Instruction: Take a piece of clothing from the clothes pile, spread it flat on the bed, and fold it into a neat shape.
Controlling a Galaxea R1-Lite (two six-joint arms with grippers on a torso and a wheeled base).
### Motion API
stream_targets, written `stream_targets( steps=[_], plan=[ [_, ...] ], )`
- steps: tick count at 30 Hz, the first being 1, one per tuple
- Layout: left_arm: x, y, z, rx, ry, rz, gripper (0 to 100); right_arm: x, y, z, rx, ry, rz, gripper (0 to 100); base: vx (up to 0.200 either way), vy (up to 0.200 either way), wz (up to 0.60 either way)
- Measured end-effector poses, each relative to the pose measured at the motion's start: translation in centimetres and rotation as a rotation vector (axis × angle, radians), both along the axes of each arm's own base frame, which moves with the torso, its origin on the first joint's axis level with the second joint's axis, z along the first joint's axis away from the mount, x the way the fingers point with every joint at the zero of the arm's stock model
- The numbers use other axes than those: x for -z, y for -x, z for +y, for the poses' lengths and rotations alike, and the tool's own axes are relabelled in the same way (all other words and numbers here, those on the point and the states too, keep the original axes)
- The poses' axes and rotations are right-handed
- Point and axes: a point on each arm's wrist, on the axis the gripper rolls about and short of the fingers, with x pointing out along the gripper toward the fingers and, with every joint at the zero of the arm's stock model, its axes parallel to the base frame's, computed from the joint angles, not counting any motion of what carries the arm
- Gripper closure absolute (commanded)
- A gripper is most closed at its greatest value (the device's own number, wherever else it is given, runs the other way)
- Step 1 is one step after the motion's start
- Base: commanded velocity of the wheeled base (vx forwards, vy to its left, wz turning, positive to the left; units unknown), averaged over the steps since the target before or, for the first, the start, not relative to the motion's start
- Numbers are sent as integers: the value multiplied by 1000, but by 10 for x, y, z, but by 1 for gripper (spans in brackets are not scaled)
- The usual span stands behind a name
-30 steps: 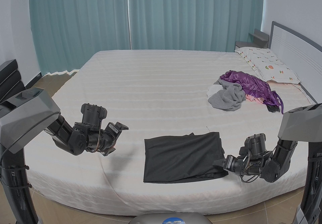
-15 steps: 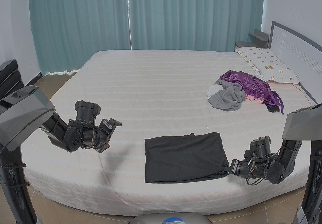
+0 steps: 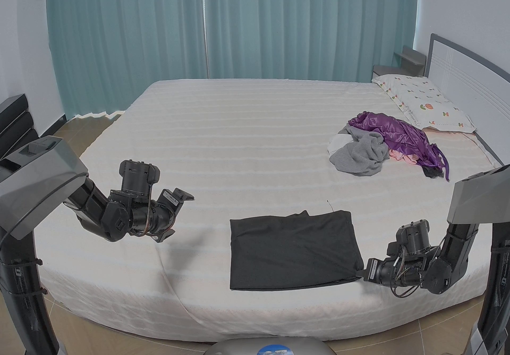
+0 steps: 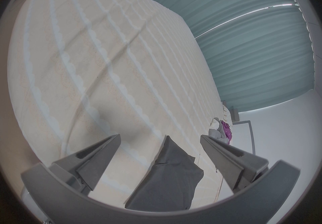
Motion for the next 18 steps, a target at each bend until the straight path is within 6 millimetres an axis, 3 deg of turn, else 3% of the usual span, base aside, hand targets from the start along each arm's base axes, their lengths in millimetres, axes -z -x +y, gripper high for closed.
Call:
stream_targets(
  steps=[1,9,18],
  plan=[
    [0,0,0,0,0,0,0,0,0,0,-3,3,0,0,0,0,0],
    [0,0,0,1,0,0,0,-2,-1,-1,-10,11,-17,0,0,0,0],
    [2,1,-1,3,-1,6,0,-17,-50,-6,73,-33,-149,0,0,0,0]
  ],
)
